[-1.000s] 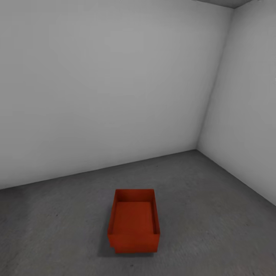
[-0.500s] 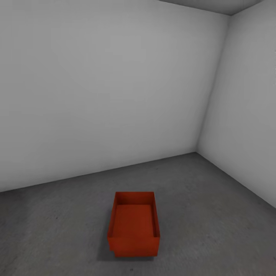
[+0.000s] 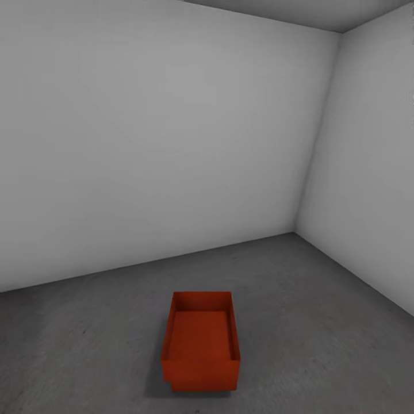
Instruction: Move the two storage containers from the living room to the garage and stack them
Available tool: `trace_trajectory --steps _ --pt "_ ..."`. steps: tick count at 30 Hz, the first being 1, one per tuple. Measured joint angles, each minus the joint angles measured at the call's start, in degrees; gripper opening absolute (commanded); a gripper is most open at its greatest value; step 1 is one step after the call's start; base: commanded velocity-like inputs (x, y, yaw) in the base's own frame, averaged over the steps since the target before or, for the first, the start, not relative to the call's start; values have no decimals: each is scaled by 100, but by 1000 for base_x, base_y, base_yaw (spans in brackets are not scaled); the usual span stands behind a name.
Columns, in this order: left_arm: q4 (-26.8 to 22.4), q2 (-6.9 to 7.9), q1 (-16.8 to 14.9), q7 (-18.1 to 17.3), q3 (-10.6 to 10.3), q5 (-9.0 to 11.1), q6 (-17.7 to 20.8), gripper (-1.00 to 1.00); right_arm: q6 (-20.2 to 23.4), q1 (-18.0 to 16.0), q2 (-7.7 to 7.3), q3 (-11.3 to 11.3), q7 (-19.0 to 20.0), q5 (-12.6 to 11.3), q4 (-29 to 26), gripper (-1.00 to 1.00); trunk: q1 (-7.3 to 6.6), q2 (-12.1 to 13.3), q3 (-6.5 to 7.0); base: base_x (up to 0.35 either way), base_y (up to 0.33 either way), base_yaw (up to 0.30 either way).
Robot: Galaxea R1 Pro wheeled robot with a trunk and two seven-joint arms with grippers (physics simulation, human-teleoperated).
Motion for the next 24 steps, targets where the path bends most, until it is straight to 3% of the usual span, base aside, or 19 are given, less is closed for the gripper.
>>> trace_trajectory --steps 24 --pt "-10 -67 1 3 1 -8 -14 100 -15 0 0 2 -7 3 0 100 0 0 224 0 0 0"
